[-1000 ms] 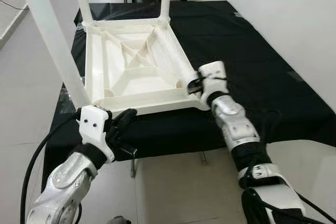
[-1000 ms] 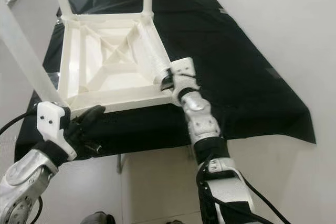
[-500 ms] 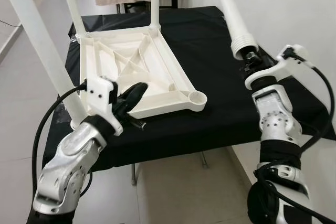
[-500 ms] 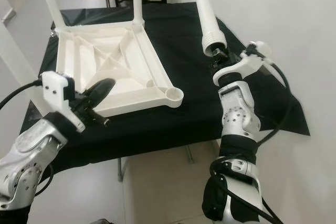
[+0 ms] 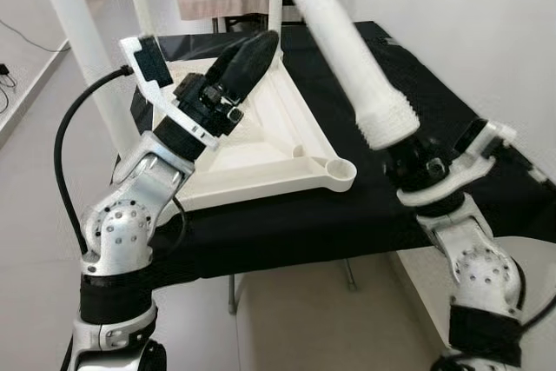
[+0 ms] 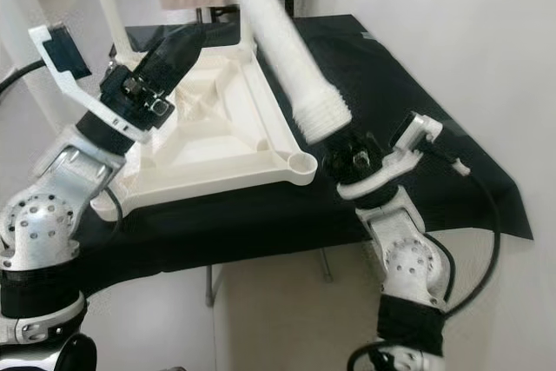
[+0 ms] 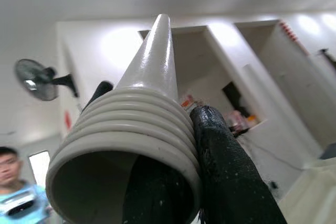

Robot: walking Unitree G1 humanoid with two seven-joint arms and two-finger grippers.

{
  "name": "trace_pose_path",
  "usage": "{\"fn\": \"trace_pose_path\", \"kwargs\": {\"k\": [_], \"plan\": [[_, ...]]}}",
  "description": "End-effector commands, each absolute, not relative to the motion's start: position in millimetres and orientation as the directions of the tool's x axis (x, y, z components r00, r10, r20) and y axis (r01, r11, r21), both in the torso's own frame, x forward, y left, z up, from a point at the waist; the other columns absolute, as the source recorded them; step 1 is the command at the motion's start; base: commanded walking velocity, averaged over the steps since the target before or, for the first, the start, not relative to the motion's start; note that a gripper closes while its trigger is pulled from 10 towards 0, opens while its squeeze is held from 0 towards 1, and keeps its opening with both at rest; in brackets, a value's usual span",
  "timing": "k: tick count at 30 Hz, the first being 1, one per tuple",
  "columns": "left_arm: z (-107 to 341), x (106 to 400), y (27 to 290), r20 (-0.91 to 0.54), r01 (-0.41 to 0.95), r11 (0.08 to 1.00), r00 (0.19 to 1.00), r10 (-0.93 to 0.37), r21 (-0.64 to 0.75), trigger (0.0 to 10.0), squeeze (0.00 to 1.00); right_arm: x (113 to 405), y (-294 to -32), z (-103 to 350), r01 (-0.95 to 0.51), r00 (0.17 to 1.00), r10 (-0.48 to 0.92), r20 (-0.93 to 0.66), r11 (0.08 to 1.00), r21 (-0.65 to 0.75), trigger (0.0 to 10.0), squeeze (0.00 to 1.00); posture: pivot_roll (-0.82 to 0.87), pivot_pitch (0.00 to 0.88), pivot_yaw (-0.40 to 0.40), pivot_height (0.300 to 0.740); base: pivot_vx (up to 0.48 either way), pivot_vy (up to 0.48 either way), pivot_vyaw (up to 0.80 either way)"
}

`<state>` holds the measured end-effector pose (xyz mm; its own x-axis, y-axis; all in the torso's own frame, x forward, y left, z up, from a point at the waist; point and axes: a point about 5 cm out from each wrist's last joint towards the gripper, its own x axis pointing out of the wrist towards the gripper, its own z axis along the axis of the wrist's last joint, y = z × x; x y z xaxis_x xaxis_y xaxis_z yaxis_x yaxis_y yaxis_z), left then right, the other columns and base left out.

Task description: Building children table

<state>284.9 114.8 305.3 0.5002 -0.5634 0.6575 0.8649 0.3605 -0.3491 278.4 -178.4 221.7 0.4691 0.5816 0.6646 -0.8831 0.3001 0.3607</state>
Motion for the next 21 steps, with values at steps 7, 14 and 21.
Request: {"fn": "trace_pose_path", "kwargs": {"k": [7,14,21], "plan": [[317,281,126,0.717,0.902,0.241,0.43,-0.548,-0.357,10.0,1.0,256,-179,225,-0.948,0.313,0.685,0.657,0.181,0.263,10.0,0.0,0.03,0.018,-0.006,0.74,0.0,0.0,0.0],[324,275,127,0.738,0.93,0.145,0.356,-0.573,-0.337,10.0,1.0,246,-168,207,-0.952,0.276,0.787,0.552,0.146,0.267,10.0,0.0,0.03,0.017,-0.009,0.74,0.0,0.0,0.0],[323,274,128,0.747,0.927,0.105,0.354,-0.563,-0.36,10.0,1.0,251,-164,197,-0.935,0.328,0.795,0.51,0.197,0.294,10.0,0.0,0.03,0.019,-0.012,0.74,0.0,0.0,0.0]]}}
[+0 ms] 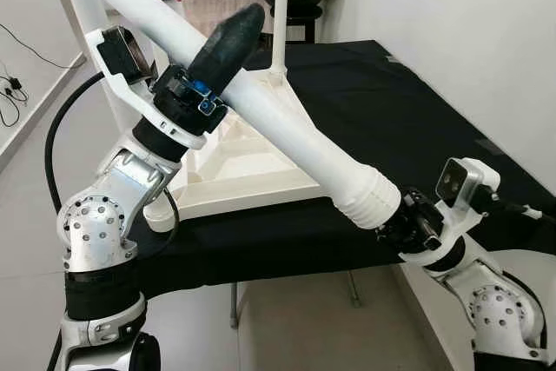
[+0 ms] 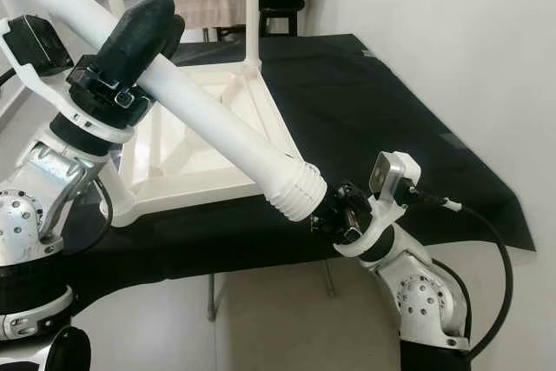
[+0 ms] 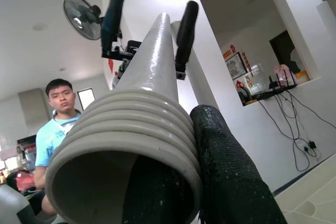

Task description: Building children table

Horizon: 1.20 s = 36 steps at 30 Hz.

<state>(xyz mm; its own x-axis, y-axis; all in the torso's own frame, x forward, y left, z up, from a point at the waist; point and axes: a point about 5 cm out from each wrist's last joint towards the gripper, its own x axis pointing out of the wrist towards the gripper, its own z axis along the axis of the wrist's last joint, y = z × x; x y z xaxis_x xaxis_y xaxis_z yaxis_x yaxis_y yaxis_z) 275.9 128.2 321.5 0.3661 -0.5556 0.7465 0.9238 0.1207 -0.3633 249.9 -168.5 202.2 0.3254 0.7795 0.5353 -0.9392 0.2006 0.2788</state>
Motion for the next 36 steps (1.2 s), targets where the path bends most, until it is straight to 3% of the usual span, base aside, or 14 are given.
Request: {"fn": "trace_pose_path", "kwargs": {"k": [1,2,4,5,7,22,23,28,30,36], "plan": [[323,275,131,0.755,0.923,0.093,0.361,-0.547,-0.374,0.0,1.0,253,-164,195,-0.93,0.341,0.793,0.505,0.207,0.303,10.0,0.0,0.04,0.019,-0.013,0.74,0.0,0.0,0.0],[324,275,133,0.77,0.921,0.059,0.356,-0.529,-0.386,0.0,0.57,254,-165,193,-0.927,0.351,0.795,0.494,0.219,0.305,10.0,0.0,0.04,0.019,-0.013,0.74,0.0,0.0,0.0],[324,275,133,0.77,0.921,0.059,0.356,-0.529,-0.386,0.0,0.57,254,-165,193,-0.927,0.351,0.795,0.494,0.219,0.305,10.0,0.0,0.04,0.019,-0.013,0.74,0.0,0.0,0.0],[325,273,136,0.781,0.923,0.037,0.345,-0.52,-0.382,0.0,0.0,255,-166,192,-0.923,0.362,0.796,0.486,0.232,0.308,10.0,0.0,0.03,0.02,-0.014,0.74,0.0,0.0,0.0],[329,270,140,0.797,0.927,0.017,0.331,-0.506,-0.374,0.0,0.0,258,-168,190,-0.909,0.398,0.788,0.471,0.271,0.316,10.0,0.0,0.03,0.022,-0.015,0.74,0.0,0.0,0.0],[341,271,149,0.823,0.931,-0.001,0.322,-0.468,-0.365,0.0,0.0,262,-163,188,-0.888,0.447,0.755,0.479,0.311,0.338,10.0,0.0,0.03,0.024,-0.012,0.74,0.0,0.0,0.0],[351,272,154,0.831,0.936,0.02,0.323,-0.454,-0.353,0.0,0.0,268,-164,189,-0.862,0.491,0.713,0.501,0.313,0.399,10.0,1.0,0.03,0.023,-0.014,0.74,0.0,0.0,0.0],[365,273,161,0.843,0.945,0.044,0.31,-0.439,-0.324,0.0,0.0,272,-163,190,-0.841,0.519,0.68,0.517,0.299,0.452,10.0,1.0,0.03,0.022,-0.015,0.74,0.0,0.0,0.0],[396,273,176,0.871,0.963,0.089,0.268,-0.411,-0.255,0.0,0.0,266,-157,184,-0.833,0.529,0.678,0.51,0.301,0.464,10.0,1.0,0.03,0.022,-0.014,0.74,0.0,0.0,0.0],[431,269,192,0.874,0.973,0.185,0.208,-0.438,-0.139,0.0,0.0,259,-159,180,-0.819,0.553,0.684,0.475,0.341,0.462,10.0,1.0,0.03,0.02,-0.015,0.74,0.0,0.0,0.0]]}}
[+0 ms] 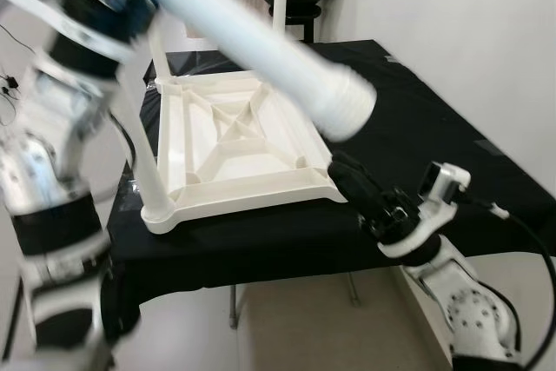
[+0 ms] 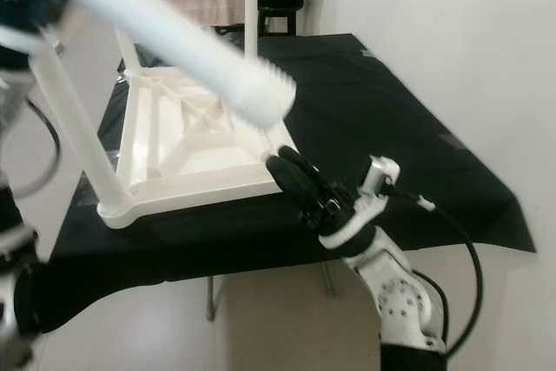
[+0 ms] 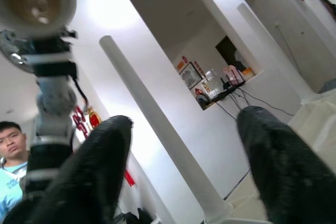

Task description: Building children table

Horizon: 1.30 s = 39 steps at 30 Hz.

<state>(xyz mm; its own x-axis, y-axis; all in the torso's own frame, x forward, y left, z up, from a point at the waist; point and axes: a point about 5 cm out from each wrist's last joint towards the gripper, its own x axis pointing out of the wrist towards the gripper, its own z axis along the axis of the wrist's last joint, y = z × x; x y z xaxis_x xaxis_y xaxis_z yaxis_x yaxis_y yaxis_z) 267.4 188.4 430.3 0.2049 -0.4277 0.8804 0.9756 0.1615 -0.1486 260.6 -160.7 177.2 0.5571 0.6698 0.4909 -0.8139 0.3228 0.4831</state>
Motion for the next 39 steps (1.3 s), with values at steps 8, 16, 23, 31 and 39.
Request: {"fn": "trace_pose_path", "kwargs": {"k": [8,16,23,31,39], "plan": [[415,287,180,0.671,0.9,0.435,0.346,-0.655,-0.039,0.0,0.0,252,-174,175,-0.836,0.546,0.824,0.153,0.524,0.164,10.0,1.0,0.02,0.017,-0.004,0.74,0.0,0.0,0.0],[329,307,135,0.334,0.902,0.432,0.411,-0.848,-0.013,0.0,0.0,261,-181,226,-0.878,0.452,0.892,0.02,0.448,-0.169,10.0,1.0,0.01,0.003,0.001,0.74,0.0,0.0,0.0],[309,301,109,0.292,0.943,0.332,0.321,-0.901,-0.016,0.0,0.0,265,-138,232,-0.907,0.334,0.941,-0.048,0.307,-0.29,10.0,1.0,0.01,0.0,-0.002,0.74,0.0,0.0,0.0],[308,297,91,0.317,0.959,0.284,0.264,-0.911,0.02,0.0,0.0,291,-90,193,-0.879,0.466,0.86,-0.209,0.422,-0.222,10.0,0.0,0.02,0.001,-0.015,0.74,0.0,0.0,0.0],[300,294,84,0.291,0.958,0.279,0.25,-0.923,0.062,10.0,0.0,302,-78,193,-0.854,0.519,0.839,-0.162,0.503,-0.132,10.0,0.0,0.02,0.001,-0.018,0.74,0.0,0.0,0.0]]}}
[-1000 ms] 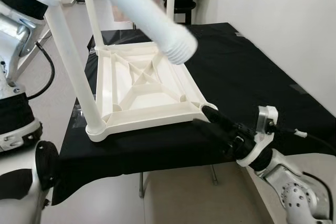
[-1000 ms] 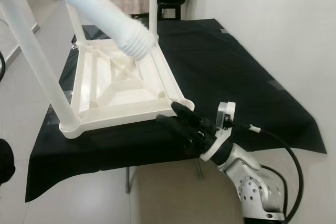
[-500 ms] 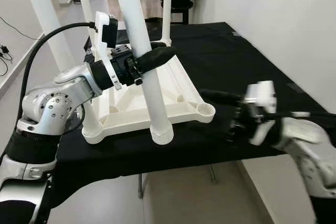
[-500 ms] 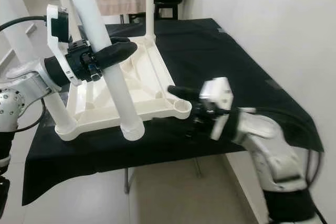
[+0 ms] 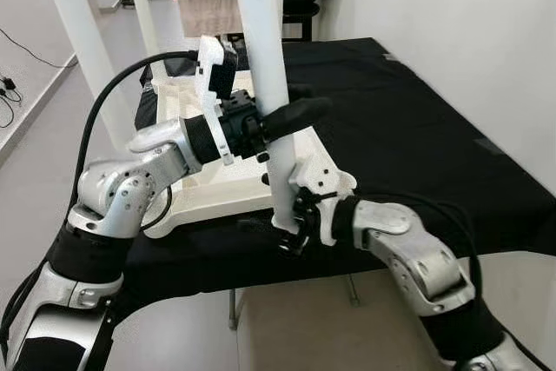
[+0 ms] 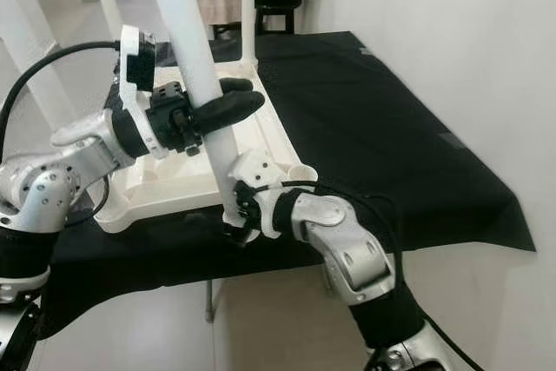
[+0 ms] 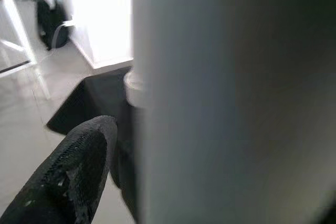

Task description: Building children table

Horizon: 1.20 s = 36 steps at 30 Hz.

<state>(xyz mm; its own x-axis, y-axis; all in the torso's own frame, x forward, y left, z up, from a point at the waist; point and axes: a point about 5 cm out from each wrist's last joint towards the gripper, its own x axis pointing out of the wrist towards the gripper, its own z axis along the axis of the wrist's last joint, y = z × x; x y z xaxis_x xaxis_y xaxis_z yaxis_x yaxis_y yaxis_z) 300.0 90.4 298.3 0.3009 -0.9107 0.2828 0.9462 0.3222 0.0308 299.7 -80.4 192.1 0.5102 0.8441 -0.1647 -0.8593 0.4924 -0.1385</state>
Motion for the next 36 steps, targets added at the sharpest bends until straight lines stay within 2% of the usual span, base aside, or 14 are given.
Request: {"fn": "trace_pose_path", "kwargs": {"k": [1,4,7,8,15,26,27,30,36], "plan": [[300,294,84,0.291,0.958,0.279,0.25,-0.923,0.062,10.0,0.0,302,-78,193,-0.854,0.519,0.839,-0.162,0.503,-0.132,10.0,0.0,0.02,0.001,-0.018,0.74,0.0,0.0,0.0],[297,292,77,0.286,0.964,0.257,0.227,-0.931,0.072,10.0,0.0,315,-69,193,-0.803,0.596,0.793,-0.127,0.584,-0.118,10.0,0.0,0.02,0.0,-0.021,0.74,0.0,0.0,0.0],[295,292,75,0.29,0.964,0.258,0.228,-0.929,0.069,10.0,0.0,319,-65,194,-0.778,0.628,0.772,-0.102,0.618,-0.11,10.0,0.0,0.02,0.0,-0.021,0.74,0.0,0.0,0.0],[295,292,75,0.294,0.963,0.259,0.23,-0.928,0.066,10.0,0.0,319,-64,195,-0.775,0.631,0.77,-0.09,0.622,-0.113,0.3,0.0,0.02,0.0,-0.021,0.74,0.0,0.0,0.0],[296,293,75,0.308,0.962,0.265,0.235,-0.922,0.061,10.0,0.0,317,-60,196,-0.788,0.613,0.786,-0.077,0.6,-0.138,0.0,0.0,0.02,0.0,-0.021,0.74,0.0,0.0,0.0],[304,295,78,0.369,0.963,0.267,0.234,-0.9,0.041,10.0,0.0,322,-60,192,-0.764,0.641,0.764,-0.069,0.628,-0.15,0.0,0.0,0.01,0.0,-0.019,0.74,0.0,0.0,0.0],[305,297,81,0.384,0.959,0.28,0.248,-0.89,0.03,10.0,1.0,322,-60,192,-0.758,0.649,0.758,-0.062,0.636,-0.148,0.0,0.0,0.01,0.0,-0.019,0.74,0.0,0.0,0.0],[305,296,87,0.382,0.96,0.28,0.249,-0.89,0.028,10.0,1.0,324,-63,192,-0.744,0.664,0.746,-0.053,0.652,-0.143,0.0,0.0,0.01,0.0,-0.017,0.74,0.0,0.0,0.0],[304,301,112,0.373,0.924,0.38,0.343,-0.862,0.028,10.0,1.0,333,-82,194,-0.673,0.737,0.675,-0.02,0.73,-0.12,0.0,0.0,0.01,0.0,-0.017,0.74,0.0,0.0,0.0]]}}
